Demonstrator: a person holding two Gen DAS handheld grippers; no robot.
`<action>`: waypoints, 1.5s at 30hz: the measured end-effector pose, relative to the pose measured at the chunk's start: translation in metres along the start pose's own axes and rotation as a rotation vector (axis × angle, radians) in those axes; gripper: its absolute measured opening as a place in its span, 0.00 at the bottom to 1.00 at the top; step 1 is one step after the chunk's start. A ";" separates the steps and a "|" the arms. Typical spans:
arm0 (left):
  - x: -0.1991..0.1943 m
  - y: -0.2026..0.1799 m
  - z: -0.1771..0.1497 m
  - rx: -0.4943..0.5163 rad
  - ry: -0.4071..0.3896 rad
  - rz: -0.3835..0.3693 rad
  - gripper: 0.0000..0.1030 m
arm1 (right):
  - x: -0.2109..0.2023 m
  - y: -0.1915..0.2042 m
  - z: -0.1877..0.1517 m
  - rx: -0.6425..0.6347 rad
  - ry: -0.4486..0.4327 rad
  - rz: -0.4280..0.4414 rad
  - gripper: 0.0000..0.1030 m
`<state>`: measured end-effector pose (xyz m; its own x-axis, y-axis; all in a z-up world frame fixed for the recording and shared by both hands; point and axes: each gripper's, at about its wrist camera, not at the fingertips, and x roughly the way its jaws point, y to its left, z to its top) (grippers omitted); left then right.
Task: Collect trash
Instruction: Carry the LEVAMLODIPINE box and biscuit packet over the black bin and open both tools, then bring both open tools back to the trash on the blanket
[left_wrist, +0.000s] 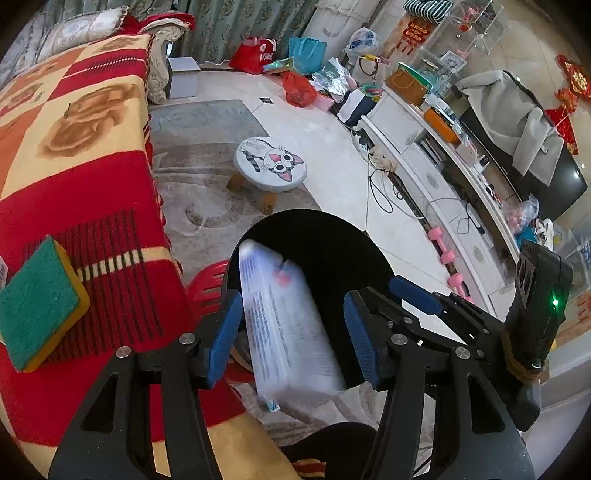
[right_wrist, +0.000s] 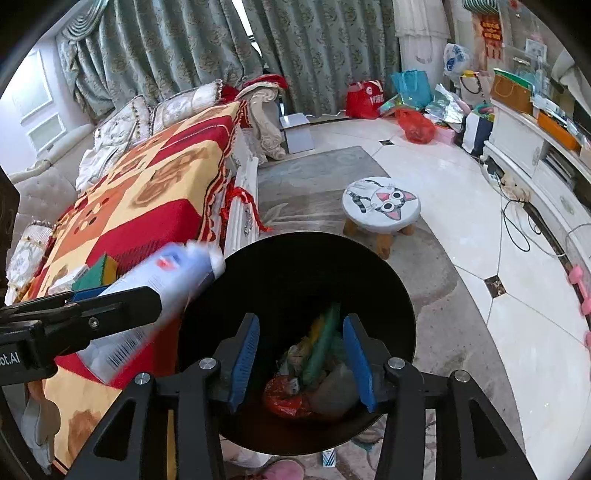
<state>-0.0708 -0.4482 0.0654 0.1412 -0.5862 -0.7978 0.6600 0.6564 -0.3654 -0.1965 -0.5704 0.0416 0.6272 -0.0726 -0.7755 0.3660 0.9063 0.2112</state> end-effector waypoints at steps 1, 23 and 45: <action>0.000 0.000 0.000 -0.002 0.001 0.000 0.57 | 0.000 0.000 -0.001 0.000 0.001 0.000 0.45; -0.052 0.034 -0.025 -0.015 -0.066 0.146 0.58 | -0.009 0.051 -0.015 -0.047 0.021 0.057 0.55; -0.135 0.216 -0.076 -0.294 -0.129 0.394 0.58 | 0.016 0.188 -0.026 -0.273 0.096 0.220 0.62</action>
<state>-0.0038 -0.1914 0.0572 0.4397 -0.3091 -0.8433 0.3056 0.9344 -0.1832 -0.1355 -0.3901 0.0540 0.5982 0.1641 -0.7844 0.0247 0.9746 0.2227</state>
